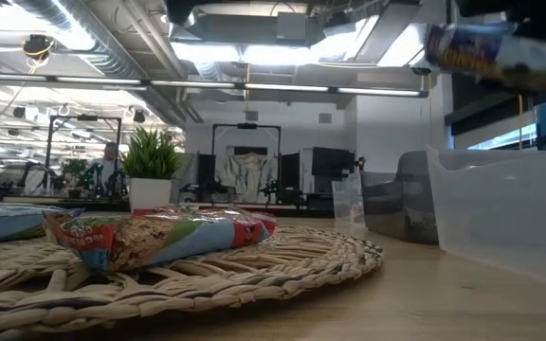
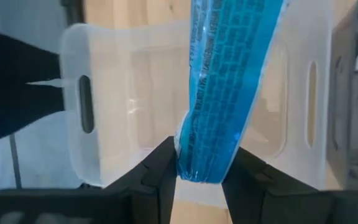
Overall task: Pick and place Granola Bars by type
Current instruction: Put the blue granola bar into the bottom transparent bin
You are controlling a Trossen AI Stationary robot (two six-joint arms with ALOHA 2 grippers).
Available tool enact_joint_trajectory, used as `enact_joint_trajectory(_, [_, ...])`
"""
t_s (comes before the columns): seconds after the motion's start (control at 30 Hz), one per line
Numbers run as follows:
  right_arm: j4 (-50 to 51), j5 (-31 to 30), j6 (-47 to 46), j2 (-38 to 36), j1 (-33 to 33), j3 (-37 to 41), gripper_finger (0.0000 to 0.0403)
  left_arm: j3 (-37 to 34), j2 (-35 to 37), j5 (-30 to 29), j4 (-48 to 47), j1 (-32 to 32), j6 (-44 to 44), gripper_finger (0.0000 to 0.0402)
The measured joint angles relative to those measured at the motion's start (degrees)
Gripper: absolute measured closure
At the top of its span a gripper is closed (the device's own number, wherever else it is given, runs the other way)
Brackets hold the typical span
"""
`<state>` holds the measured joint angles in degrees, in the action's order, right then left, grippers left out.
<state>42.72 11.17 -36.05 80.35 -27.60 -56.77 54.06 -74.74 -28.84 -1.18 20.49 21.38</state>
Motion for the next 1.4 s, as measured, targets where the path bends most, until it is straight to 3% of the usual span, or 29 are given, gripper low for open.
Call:
enact_joint_trajectory(0.23, [0.2, 1.1, -6.5, 5.8, -0.2, 0.0, 0.0288, 0.0, 0.0, -3.1, -13.3, -0.3, 9.8, 0.0213])
enact_joint_trajectory(0.43, [0.3, 1.5, -10.8, 9.3, -0.2, 0.0, 0.0288, 0.0, 0.0, -9.0, -20.0, -2.1, 23.4, 0.0213])
enact_joint_trajectory(0.57, [0.3, 1.9, -13.3, 10.4, -0.1, 0.0, 0.0288, 0.0, -0.8, -9.1, -22.4, -4.2, 29.2, 0.0213])
enact_joint_trajectory(1.1, [0.2, 4.1, -15.0, 10.3, -0.1, 0.0, 0.0288, -0.1, -10.5, -5.6, -22.8, -9.6, 39.3, 0.0213])
enact_joint_trajectory(1.4, [0.0, 4.1, -15.2, 10.3, -0.1, 0.0, 0.0287, -0.1, -11.7, -0.7, -22.8, -10.5, 37.1, 0.0211])
